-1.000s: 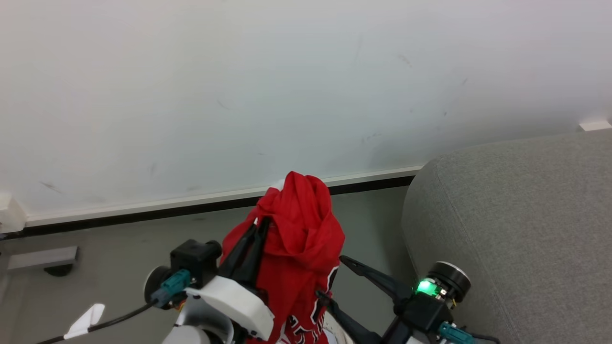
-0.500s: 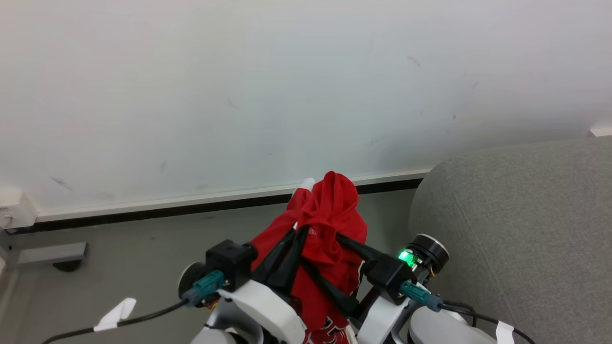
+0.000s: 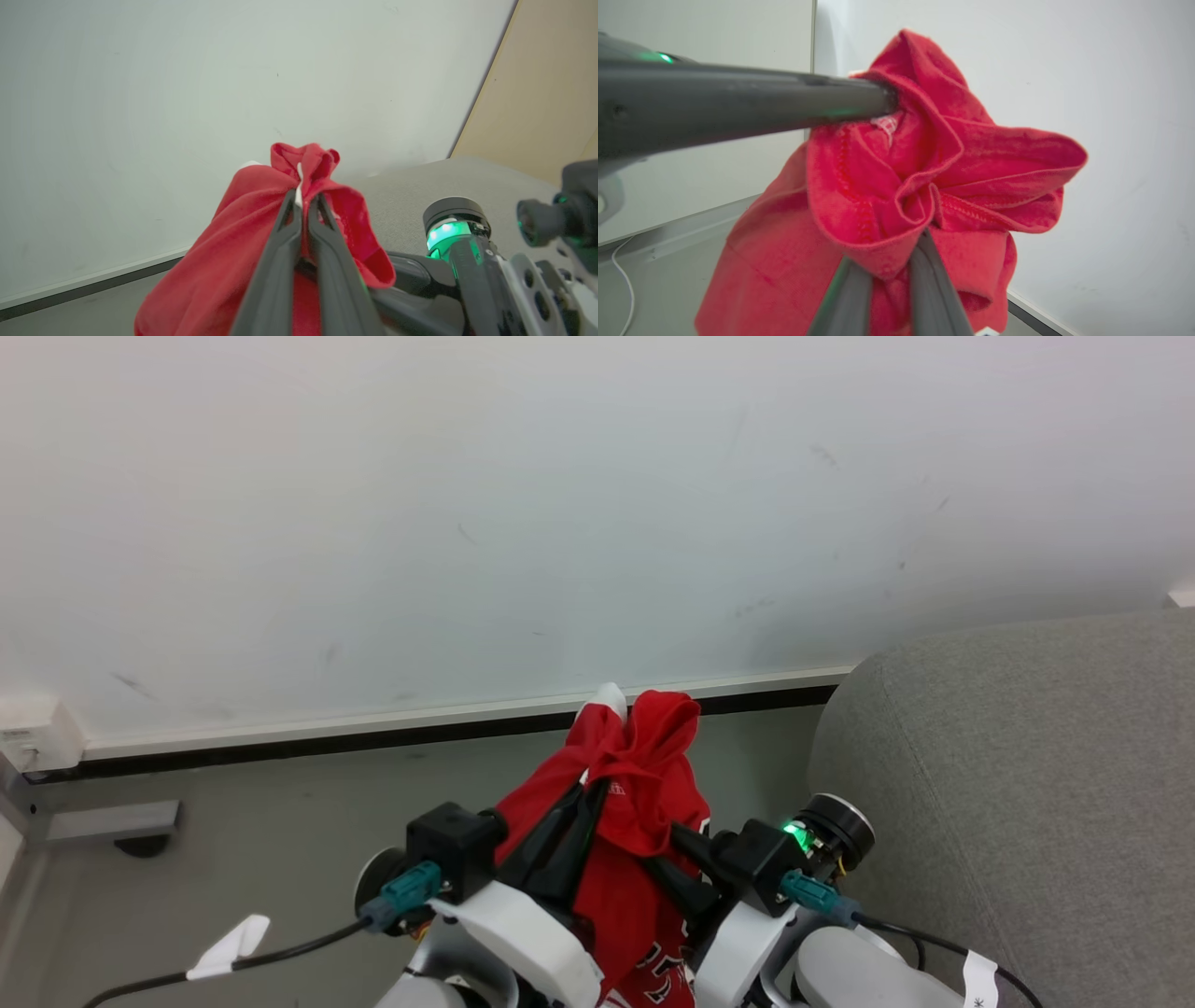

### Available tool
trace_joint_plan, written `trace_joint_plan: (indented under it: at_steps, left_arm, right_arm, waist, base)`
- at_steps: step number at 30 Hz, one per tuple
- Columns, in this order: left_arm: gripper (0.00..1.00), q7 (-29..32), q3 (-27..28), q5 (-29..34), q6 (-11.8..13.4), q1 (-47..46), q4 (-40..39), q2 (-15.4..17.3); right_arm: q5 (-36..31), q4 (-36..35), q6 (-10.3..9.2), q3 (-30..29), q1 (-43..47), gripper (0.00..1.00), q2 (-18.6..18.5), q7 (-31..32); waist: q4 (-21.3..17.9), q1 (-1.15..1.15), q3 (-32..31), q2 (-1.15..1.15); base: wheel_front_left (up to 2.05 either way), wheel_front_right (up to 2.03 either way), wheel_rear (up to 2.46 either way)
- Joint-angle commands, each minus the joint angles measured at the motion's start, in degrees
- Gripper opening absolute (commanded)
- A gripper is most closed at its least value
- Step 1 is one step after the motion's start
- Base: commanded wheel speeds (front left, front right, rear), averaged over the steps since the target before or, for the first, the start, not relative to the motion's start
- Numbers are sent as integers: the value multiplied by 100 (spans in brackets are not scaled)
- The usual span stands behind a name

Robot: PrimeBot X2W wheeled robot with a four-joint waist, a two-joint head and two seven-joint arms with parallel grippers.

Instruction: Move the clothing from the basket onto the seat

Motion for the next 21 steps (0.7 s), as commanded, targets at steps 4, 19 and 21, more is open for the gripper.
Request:
trace_joint_plan:
  at_steps: [4,19,21]
  left_arm:
    - [47,-78,50,10,61,-37,23,67]
    - [100,-178,7,51,95,120,251,243]
    - [100,-179,10,43,94,147,251,285]
  right_arm:
    - [62,-84,-14,-81,-20,0,2,4]
    - [-9,-184,-14,-370,86,0,4,1]
    - [-28,-173,-14,-399,101,0,3,1]
  waist:
    - [-17,-1,7,0]
    - [-15,-1,29,0]
    - [-6,-1,25,0]
  base:
    - [0,0,0]
    - [0,0,0]
    - [0,0,0]
